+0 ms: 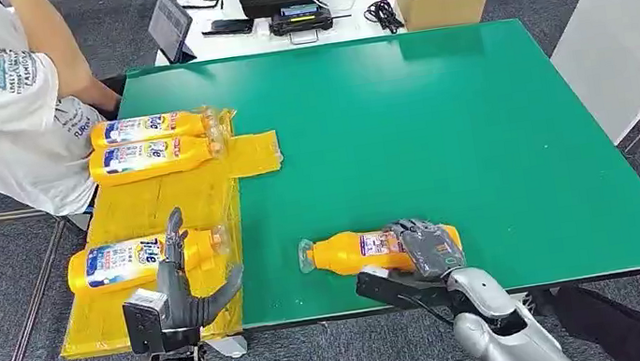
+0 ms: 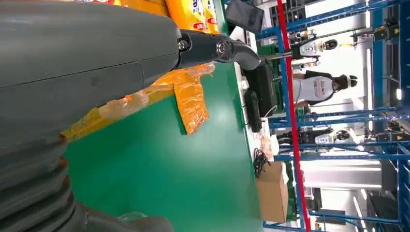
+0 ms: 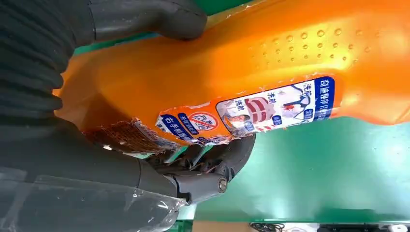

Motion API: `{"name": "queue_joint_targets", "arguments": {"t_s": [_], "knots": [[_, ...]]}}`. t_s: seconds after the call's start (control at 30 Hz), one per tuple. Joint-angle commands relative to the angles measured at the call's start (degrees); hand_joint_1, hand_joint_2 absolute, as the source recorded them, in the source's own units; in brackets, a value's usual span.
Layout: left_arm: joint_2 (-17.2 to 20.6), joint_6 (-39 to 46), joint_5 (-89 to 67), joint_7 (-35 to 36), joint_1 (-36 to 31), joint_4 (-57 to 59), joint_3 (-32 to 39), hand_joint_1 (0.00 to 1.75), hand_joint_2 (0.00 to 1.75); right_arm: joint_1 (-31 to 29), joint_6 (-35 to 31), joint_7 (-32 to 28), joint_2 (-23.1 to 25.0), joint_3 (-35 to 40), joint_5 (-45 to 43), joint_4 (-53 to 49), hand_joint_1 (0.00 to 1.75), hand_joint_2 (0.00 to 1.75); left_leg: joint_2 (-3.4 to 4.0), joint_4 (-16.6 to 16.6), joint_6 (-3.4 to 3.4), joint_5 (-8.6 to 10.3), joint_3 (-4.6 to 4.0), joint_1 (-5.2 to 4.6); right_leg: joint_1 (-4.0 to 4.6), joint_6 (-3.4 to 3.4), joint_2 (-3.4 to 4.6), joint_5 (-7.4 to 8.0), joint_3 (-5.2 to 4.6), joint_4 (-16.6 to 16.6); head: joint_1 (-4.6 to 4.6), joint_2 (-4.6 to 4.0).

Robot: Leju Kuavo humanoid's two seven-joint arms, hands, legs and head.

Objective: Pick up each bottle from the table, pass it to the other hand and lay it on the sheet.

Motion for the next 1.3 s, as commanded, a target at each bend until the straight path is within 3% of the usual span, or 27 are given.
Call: {"name": "queue_joint_targets", "arguments": {"t_s": [0.03, 0.2, 0.33, 0.5, 0.87, 0.97, 1.03, 1.3], "knots": [[0.78, -0.26, 0.08, 0.28, -2.26, 3.71, -0.12, 0.00, 1.75, 1.97, 1.73, -1.21, -1.01, 0.68, -1.85, 4.42, 1.75, 1.75, -0.14, -0.08, -0.13, -0.04, 0.23, 0.12, 0.13, -0.16, -0.17, -0.07, 0.33, -0.14, 0.00, 0.00], [0.61, -0.49, 0.29, -0.31, -2.55, 4.33, -0.52, 0.00, 1.75, 5.62, -2.70, -8.61, 1.63, -4.12, -9.58, -4.36, 1.75, 1.75, -0.18, -0.03, -0.15, -0.07, 0.21, 0.13, 0.14, -0.19, -0.22, -0.12, 0.30, -0.08, 0.00, 0.00], [0.21, -0.29, 0.84, -0.66, -1.92, 3.46, -0.55, 0.00, 1.75, 8.01, -10.64, -15.96, 7.76, -9.97, -14.84, -14.27, 1.75, 1.75, -0.02, 0.01, -0.19, -0.13, 0.17, 0.12, 0.13, -0.23, -0.06, -0.15, 0.20, 0.03, 0.04, 0.00], [0.06, 0.39, 1.87, -0.86, -0.62, 1.83, -0.78, 0.00, 1.75, 9.83, -18.17, -18.48, 11.85, -15.41, -16.93, -23.72, 1.75, 1.75, 0.07, 0.03, -0.11, -0.05, -0.31, 0.01, 0.02, -0.11, 0.02, -0.07, -0.31, 0.14, -0.02, 0.00], [-0.31, 0.70, 3.86, -0.35, -0.37, 2.07, -1.15, 0.00, 1.75, 10.53, -25.31, -21.47, 13.74, -16.69, -15.52, -25.93, 1.75, 1.75, 0.00, -0.01, -0.10, -0.06, -0.27, 0.04, 0.05, -0.13, -0.05, -0.07, -0.20, 0.02, 0.00, 0.00], [-0.33, -3.91, 8.75, 2.64, -0.15, 1.50, -1.43, 0.00, 1.75, 11.24, -27.90, -22.47, 14.08, -17.60, -14.48, -25.53, 1.75, 1.75, 0.05, 0.01, -0.14, -0.13, -0.16, 0.08, 0.10, -0.17, 0.01, -0.12, -0.11, 0.03, 0.00, 0.00], [0.01, -9.06, 13.42, 5.24, -0.46, 1.63, -3.13, 0.00, 1.75, 11.51, -27.17, -24.36, 13.84, -17.51, -15.18, -23.51, 1.75, 1.75, 0.04, 0.00, -0.12, -0.11, -0.20, 0.07, 0.09, -0.14, 0.00, -0.10, -0.15, 0.03, 0.00, 0.00], [0.03, -9.04, 13.56, 5.36, -0.47, 1.51, -3.45, 0.00, 1.75, 11.56, -27.59, -25.34, 14.01, -17.51, -15.46, -22.52, 1.75, 1.75, 0.10, -0.03, -0.08, -0.05, -0.27, 0.05, 0.05, -0.09, 0.05, -0.03, -0.24, 0.00, 0.00, 0.00]]}}
